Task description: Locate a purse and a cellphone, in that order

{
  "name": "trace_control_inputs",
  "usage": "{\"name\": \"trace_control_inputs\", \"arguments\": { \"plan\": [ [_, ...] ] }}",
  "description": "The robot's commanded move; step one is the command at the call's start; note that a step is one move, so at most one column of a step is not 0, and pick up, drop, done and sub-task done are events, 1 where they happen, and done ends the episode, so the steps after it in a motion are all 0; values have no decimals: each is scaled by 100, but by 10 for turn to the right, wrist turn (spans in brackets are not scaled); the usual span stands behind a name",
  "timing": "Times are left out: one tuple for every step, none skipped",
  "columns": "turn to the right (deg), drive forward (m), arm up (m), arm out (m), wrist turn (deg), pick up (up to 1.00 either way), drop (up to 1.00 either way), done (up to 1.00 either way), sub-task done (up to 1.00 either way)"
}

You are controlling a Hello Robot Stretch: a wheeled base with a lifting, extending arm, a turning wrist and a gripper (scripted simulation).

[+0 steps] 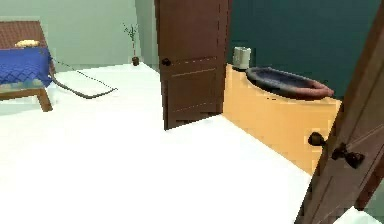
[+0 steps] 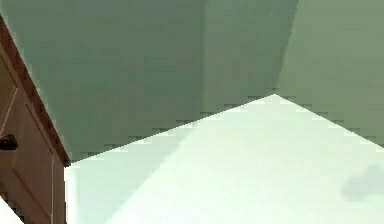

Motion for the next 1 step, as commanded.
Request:
{"name": "trace_control_inputs", "arguments": {
  "plan": [
    [0,75,0,0,0,0,0,0,0]
  ]
}}
